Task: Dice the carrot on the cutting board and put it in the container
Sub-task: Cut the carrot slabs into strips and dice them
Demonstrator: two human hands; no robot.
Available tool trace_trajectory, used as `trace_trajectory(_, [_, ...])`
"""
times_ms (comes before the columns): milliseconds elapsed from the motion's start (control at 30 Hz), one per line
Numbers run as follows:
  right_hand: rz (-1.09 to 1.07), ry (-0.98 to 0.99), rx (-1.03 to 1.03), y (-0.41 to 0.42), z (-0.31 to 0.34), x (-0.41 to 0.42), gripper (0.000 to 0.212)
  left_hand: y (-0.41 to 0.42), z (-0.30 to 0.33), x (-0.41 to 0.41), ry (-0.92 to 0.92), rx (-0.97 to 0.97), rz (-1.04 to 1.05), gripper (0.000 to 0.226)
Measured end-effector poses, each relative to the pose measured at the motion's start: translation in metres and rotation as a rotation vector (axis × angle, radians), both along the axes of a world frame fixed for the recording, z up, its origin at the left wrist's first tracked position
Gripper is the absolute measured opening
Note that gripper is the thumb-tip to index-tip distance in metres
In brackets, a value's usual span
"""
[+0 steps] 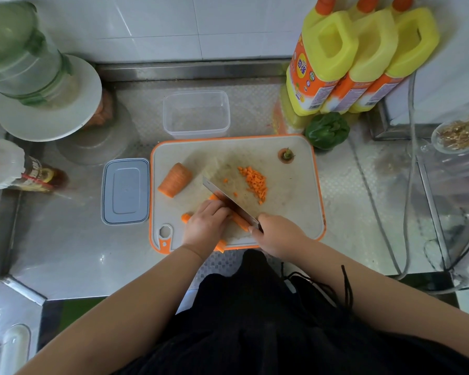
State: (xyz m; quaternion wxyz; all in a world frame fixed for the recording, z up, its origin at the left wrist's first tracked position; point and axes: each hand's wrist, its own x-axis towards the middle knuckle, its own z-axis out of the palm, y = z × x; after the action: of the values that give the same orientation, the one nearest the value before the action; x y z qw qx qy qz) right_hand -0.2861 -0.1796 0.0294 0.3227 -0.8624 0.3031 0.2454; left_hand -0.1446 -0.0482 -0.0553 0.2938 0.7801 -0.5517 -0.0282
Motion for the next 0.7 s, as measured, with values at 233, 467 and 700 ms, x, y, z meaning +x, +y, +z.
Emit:
trace_trajectory(233, [-0.055,-0.035,-0.100,0.011,-0.008,-0.005,0.032,0.002,0.000,-0.001,-0.024,-0.016,0.000,0.015])
trace_trajectory(467, [-0.027,-0.050,-0.266,0.020,-0.013,-0.002,0.036,-0.001,0.007,-0.001,-0.068,-0.035,0.000,0.017])
trace_trajectory(700, [0.096,0.055,-0.364,0.031,-0.026,-0.002,0.036,0.017,0.020,0.007,-0.101,-0.086,-0.059,0.024])
